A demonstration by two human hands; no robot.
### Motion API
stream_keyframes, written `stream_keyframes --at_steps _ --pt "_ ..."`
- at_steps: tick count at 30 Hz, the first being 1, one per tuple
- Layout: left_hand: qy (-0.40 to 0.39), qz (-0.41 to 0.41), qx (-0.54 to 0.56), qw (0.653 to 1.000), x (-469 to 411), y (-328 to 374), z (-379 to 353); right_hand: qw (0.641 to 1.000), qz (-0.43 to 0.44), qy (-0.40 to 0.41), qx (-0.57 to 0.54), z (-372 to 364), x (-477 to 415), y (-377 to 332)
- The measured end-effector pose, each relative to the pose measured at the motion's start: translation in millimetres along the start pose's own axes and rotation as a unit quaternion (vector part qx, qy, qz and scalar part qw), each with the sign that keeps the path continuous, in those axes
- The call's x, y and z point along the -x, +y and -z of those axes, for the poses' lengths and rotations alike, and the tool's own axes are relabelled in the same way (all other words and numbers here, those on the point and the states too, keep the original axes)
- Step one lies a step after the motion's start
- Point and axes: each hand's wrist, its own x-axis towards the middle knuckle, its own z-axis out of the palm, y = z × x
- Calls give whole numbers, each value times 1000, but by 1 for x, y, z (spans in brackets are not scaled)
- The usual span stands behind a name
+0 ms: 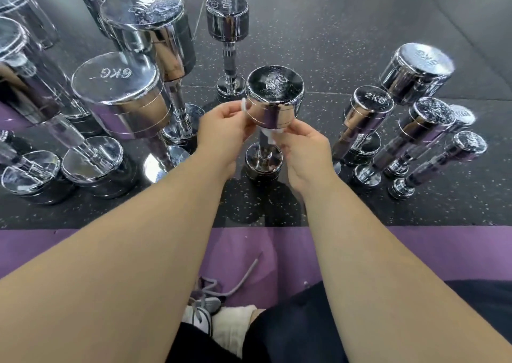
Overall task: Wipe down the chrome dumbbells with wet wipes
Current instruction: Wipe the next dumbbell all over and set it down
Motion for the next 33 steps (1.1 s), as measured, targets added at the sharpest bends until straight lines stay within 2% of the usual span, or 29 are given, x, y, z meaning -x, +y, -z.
stream_keyframes --at_steps 2,4,7,11,13,16,18,20,22,25,26,29,31,33 --pt "-30 -5 11 999 3 0 -6 994 7 -3 -104 -4 0 -9" --pt "-52 -4 -36 998 5 -9 -6 990 7 -10 -140 -6 -4 -9" --pt "-33 -34 -187 981 5 -25 2 1000 -19 -10 -2 -3 -10 9" --pt "-56 -45 -346 936 9 -39 10 980 -31 -12 195 8 -11 27" --pt "-59 -79 -404 909 15 -36 8 983 -16 -22 183 11 -7 24" --pt "-27 -158 -408 899 18 -22 7 999 -5 -41 -13 8 1 8" --pt "-27 -161 -413 896 14 -18 7 996 3 -54 -74 8 1 1" --pt "-37 -128 -432 892 8 -26 9 998 -7 -56 -25 6 -2 2" --pt "-50 -73 -455 886 4 -40 14 996 -36 -38 72 6 -6 10" --pt "-79 -26 -397 914 6 -47 12 983 -71 -17 171 4 -1 14" --pt "-86 -26 -366 926 7 -43 7 986 -78 -4 146 6 -2 14" --pt "-79 -46 -268 959 10 -26 0 998 -56 -6 -27 9 0 8" --pt "-68 -66 -249 964 6 -20 5 998 -27 -20 -49 9 0 5" --pt "-78 -59 -255 962 4 -21 10 999 -20 -20 -16 8 -2 7"
